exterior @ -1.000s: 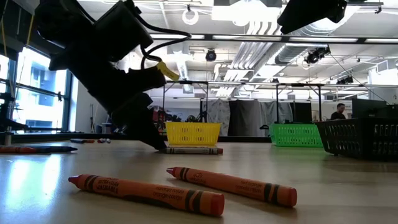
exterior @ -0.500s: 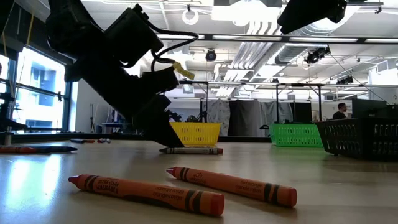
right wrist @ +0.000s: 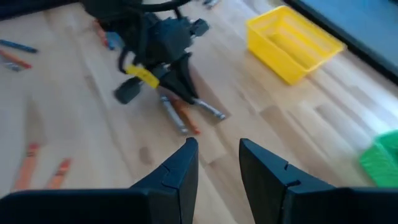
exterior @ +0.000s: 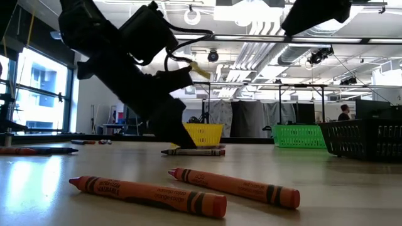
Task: Sort crayons
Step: Put the gray crayon into the green basket
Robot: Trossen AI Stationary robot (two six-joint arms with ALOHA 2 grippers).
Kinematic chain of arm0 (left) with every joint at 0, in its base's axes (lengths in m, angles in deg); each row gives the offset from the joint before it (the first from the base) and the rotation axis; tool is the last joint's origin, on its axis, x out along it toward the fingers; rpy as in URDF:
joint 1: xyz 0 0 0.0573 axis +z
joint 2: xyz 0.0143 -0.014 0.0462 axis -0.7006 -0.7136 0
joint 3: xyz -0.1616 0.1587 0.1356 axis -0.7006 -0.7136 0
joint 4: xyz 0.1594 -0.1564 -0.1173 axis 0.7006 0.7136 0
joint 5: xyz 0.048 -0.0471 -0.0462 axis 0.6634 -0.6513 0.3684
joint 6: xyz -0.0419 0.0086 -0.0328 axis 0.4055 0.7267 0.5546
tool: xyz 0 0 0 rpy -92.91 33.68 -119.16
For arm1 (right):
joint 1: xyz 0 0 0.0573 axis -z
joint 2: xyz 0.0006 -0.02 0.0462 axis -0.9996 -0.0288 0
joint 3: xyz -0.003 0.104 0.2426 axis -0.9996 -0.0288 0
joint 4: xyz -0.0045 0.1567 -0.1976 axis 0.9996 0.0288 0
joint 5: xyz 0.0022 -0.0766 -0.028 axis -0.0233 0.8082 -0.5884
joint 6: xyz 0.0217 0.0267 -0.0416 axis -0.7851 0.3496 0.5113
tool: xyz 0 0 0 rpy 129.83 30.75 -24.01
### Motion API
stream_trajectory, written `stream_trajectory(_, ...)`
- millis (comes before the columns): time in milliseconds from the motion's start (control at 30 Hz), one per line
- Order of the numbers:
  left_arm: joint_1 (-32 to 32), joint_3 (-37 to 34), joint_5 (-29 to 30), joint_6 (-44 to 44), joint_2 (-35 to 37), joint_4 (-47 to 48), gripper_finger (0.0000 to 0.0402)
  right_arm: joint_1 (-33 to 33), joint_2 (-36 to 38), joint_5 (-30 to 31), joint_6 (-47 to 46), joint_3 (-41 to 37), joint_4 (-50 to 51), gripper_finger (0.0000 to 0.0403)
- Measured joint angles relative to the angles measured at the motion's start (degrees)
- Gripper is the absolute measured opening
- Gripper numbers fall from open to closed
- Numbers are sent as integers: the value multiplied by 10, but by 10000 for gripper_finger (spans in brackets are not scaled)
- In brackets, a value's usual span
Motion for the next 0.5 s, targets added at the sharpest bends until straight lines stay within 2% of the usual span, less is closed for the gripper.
stream_trajectory(133, 0, 13, 32, -11, 3, -5, 1, 11, 0, 26, -54, -22, 50, 110)
stream_trajectory(267, 0, 15, 47, -12, 26, -5, 1, 36, 0, 21, -104, -89, 41, 110)
stream_trajectory(367, -1, 15, 66, -13, 59, -4, 1, 56, 0, 18, -109, -141, -22, 110)
stream_trajectory(500, -9, 15, 102, -27, 113, -13, 1, 83, 0, 15, -14, -197, -201, 110)
